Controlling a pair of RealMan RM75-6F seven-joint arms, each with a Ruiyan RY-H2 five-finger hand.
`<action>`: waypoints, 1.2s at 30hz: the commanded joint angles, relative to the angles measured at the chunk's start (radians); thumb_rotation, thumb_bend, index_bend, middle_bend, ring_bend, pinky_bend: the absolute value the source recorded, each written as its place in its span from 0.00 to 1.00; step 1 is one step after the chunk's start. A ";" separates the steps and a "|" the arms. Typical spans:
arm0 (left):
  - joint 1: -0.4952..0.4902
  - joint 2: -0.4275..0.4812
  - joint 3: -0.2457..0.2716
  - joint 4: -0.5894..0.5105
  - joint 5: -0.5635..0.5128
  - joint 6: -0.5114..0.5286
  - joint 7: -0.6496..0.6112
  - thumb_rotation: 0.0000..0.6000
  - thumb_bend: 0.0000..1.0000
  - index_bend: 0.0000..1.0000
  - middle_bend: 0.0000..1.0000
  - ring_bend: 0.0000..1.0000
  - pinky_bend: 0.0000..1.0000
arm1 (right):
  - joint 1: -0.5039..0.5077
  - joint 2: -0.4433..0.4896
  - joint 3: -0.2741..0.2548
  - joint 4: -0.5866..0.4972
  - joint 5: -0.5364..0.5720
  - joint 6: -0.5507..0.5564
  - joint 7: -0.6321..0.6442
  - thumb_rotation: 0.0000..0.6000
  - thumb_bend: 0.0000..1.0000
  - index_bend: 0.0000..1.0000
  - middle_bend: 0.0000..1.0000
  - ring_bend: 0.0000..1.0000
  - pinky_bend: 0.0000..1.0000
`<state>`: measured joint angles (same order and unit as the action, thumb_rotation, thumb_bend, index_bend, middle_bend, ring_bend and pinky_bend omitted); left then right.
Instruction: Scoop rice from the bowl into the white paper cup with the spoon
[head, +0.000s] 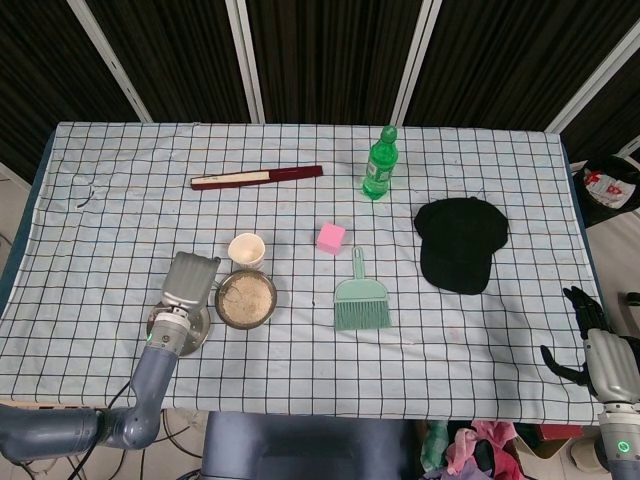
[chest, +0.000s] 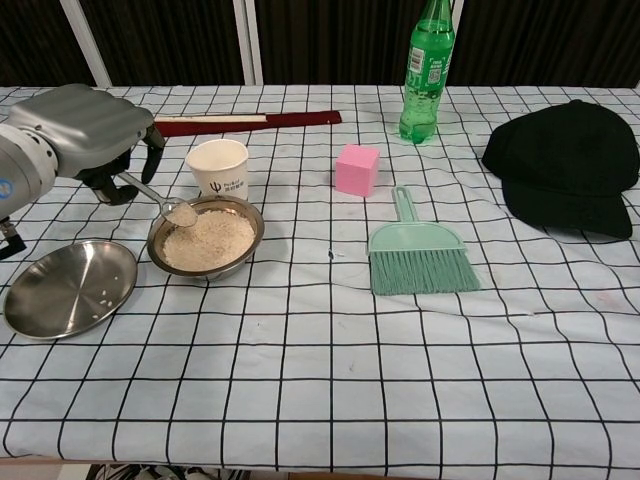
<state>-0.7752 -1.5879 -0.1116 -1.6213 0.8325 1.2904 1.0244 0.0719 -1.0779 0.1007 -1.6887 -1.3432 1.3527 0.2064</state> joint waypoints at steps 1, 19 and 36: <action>-0.009 0.000 -0.009 -0.002 -0.005 -0.003 0.015 1.00 0.40 0.64 1.00 1.00 1.00 | 0.000 0.000 0.001 0.000 0.001 0.000 0.001 1.00 0.30 0.06 0.00 0.00 0.21; -0.095 0.004 -0.126 0.002 -0.085 -0.031 0.066 1.00 0.40 0.64 1.00 1.00 1.00 | 0.003 0.003 0.004 -0.004 0.017 -0.012 -0.002 1.00 0.30 0.06 0.00 0.00 0.21; -0.186 -0.042 -0.188 0.176 -0.166 -0.085 0.072 1.00 0.40 0.63 1.00 1.00 1.00 | 0.002 0.004 0.007 -0.006 0.025 -0.012 -0.006 1.00 0.30 0.06 0.00 0.00 0.21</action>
<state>-0.9600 -1.6298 -0.2994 -1.4464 0.6680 1.2068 1.0964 0.0743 -1.0742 0.1074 -1.6947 -1.3184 1.3404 0.2008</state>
